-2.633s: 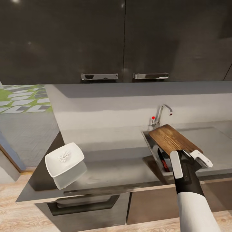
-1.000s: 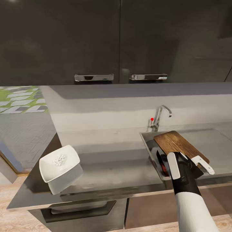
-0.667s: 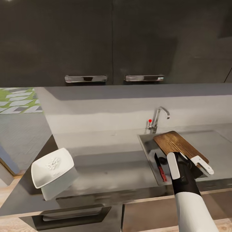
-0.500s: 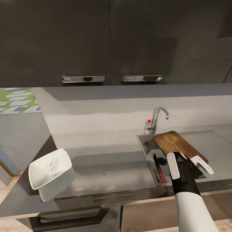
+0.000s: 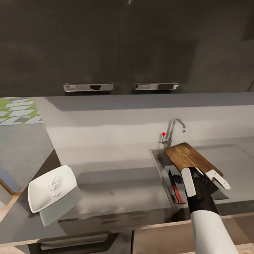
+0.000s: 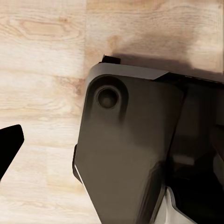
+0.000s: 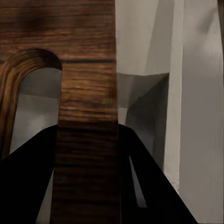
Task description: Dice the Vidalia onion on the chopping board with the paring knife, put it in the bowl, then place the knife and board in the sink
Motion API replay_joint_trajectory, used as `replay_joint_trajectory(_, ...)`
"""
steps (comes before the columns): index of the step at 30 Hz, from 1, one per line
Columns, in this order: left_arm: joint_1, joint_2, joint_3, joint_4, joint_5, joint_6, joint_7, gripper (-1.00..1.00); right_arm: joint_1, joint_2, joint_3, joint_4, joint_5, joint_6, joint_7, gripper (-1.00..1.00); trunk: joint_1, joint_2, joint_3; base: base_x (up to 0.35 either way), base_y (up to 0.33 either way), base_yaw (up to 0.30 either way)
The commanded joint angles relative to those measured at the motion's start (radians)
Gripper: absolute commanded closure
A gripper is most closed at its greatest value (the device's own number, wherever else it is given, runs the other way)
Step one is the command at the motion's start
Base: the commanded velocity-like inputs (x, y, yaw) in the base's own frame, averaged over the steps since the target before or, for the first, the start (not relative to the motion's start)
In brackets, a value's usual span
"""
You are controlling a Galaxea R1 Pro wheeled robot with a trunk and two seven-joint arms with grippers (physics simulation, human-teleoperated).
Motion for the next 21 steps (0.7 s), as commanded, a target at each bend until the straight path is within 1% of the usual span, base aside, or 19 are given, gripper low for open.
replay_joint_trajectory(1,-0.002,-0.001,-0.008,0.004,0.007,-0.007,0.001,-1.0,-0.001,0.001,-0.001,0.01,0.004,0.007,-0.001,1.0,0.001,-0.002,-0.002,0.267,0.0,0.0)
replay_joint_trajectory(9,-0.002,-0.001,-0.008,0.004,0.008,-0.007,0.001,-1.0,-0.001,0.001,-0.003,0.099,0.003,0.003,0.002,1.0,0.001,-0.002,-0.002,0.266,0.0,0.0)
replay_joint_trajectory(10,-0.002,-0.001,-0.008,0.004,0.008,-0.007,0.001,-1.0,-0.001,0.001,-0.004,0.105,0.003,-0.001,0.002,1.0,0.001,-0.002,-0.002,0.114,0.0,0.0)
replay_joint_trajectory(12,-0.002,-0.001,-0.008,0.004,0.008,-0.007,0.001,-1.0,-0.001,0.0,-0.005,0.154,0.003,-0.057,0.002,1.0,0.001,-0.002,-0.002,0.035,0.0,0.0)
replay_joint_trajectory(14,-0.002,-0.001,-0.008,0.004,0.009,-0.007,0.001,-1.0,-0.001,-0.001,-0.006,0.192,0.003,-0.092,0.002,1.0,0.001,-0.002,-0.002,0.012,0.0,0.0)
replay_joint_trajectory(16,-0.002,-0.001,-0.008,0.004,0.008,-0.007,0.001,-1.0,-0.001,0.0,-0.007,0.209,0.002,-0.106,0.002,1.0,0.001,-0.002,-0.002,0.003,0.0,0.0)
replay_joint_trajectory(21,-0.002,-0.001,-0.008,0.004,0.008,-0.007,0.001,-1.0,-0.001,0.001,-0.008,0.229,0.002,-0.112,0.002,1.0,0.001,-0.002,-0.002,0.0,0.0,0.0)
